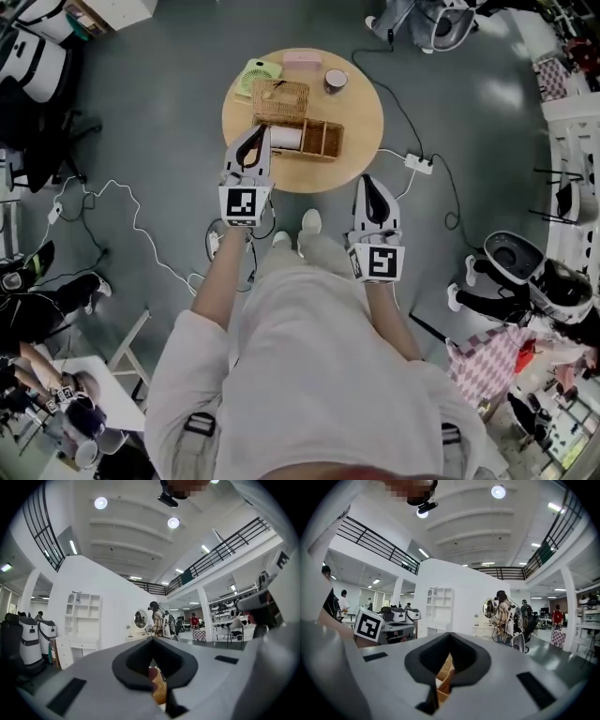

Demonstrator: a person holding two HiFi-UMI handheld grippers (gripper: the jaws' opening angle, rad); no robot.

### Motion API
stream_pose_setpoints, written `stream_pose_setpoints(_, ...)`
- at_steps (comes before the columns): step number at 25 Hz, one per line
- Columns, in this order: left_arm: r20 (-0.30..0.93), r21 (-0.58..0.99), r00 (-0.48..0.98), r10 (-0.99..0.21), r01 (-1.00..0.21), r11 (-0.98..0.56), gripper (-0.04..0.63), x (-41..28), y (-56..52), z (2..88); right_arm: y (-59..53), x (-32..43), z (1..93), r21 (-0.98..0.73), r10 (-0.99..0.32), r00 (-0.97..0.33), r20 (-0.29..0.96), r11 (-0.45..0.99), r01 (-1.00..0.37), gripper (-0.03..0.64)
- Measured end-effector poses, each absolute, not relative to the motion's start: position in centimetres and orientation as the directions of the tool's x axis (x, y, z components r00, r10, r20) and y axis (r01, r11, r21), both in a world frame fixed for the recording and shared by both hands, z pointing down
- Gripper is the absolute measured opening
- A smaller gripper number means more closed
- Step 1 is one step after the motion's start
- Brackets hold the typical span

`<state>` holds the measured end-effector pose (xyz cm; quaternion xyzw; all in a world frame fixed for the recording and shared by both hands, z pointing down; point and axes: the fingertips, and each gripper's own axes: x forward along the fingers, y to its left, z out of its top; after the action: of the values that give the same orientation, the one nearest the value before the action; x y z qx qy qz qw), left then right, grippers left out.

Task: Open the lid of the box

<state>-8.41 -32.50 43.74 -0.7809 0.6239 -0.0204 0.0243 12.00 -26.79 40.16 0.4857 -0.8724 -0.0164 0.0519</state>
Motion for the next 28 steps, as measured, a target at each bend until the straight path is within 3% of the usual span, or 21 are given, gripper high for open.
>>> stream_pose_setpoints(14,-0.022,-0.036,0.218,-0.976,-0.976,-0.217,-0.008,-6.5,-14.3,39.0,-12.4,9.6,37.5,0.123,-0.808,-0.588,0.023,0.586,-0.801,-0.015)
stream_pose_setpoints(28,-0.007,-0.054,0.218,-0.976,-0.975,-0.217,-0.008,-3.7,2.7,36.6,3.0,12.3,35.9,0.075,-0.845,-0.533,-0.040,0.529,-0.845,-0.011)
